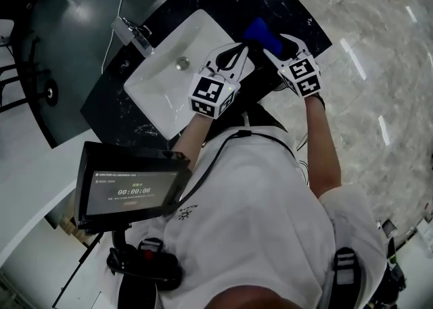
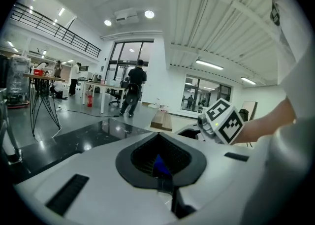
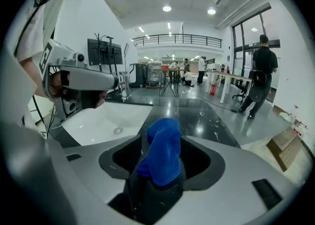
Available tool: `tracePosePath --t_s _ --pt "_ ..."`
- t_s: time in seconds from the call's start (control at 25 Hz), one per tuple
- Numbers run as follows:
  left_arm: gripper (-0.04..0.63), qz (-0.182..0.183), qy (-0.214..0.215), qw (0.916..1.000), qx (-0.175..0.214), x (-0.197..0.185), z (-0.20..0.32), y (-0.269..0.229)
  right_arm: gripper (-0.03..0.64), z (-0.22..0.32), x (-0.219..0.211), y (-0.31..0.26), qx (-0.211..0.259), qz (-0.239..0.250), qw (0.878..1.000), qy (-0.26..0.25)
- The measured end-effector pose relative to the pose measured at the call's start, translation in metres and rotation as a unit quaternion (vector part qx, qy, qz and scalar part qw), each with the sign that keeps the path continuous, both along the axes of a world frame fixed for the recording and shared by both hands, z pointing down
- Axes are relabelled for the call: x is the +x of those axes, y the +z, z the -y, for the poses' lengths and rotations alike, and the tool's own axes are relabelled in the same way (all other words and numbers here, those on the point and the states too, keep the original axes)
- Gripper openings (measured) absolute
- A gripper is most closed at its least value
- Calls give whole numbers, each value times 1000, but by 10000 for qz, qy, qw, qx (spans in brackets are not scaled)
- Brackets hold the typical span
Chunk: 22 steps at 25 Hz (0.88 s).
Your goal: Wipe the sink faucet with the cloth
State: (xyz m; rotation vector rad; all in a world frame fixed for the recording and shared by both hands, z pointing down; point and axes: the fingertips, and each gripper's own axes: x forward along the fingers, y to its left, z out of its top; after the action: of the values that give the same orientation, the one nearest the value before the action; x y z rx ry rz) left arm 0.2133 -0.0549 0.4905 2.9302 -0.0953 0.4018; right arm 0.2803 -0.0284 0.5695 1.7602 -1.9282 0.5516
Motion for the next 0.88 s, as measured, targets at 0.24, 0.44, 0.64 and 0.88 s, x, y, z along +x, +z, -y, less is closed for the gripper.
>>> tracePosePath --t_s 0.24,0.44,0.64,0.88 --pt "2 80 -4 9999 -81 2 3 8 241 19 5 38 -530 52 9986 -61" --pt "2 74 -112 9999 -78 -3 8 5 159 16 9 56 -891 -37 9960 -23" --pt "2 44 -260 9996 -37 -9 14 2 75 15 12 52 -786 -42 9969 24" --pt "2 -98 -546 9984 76 -29 22 -17 74 28 -3 -1 -181 10 9996 -195"
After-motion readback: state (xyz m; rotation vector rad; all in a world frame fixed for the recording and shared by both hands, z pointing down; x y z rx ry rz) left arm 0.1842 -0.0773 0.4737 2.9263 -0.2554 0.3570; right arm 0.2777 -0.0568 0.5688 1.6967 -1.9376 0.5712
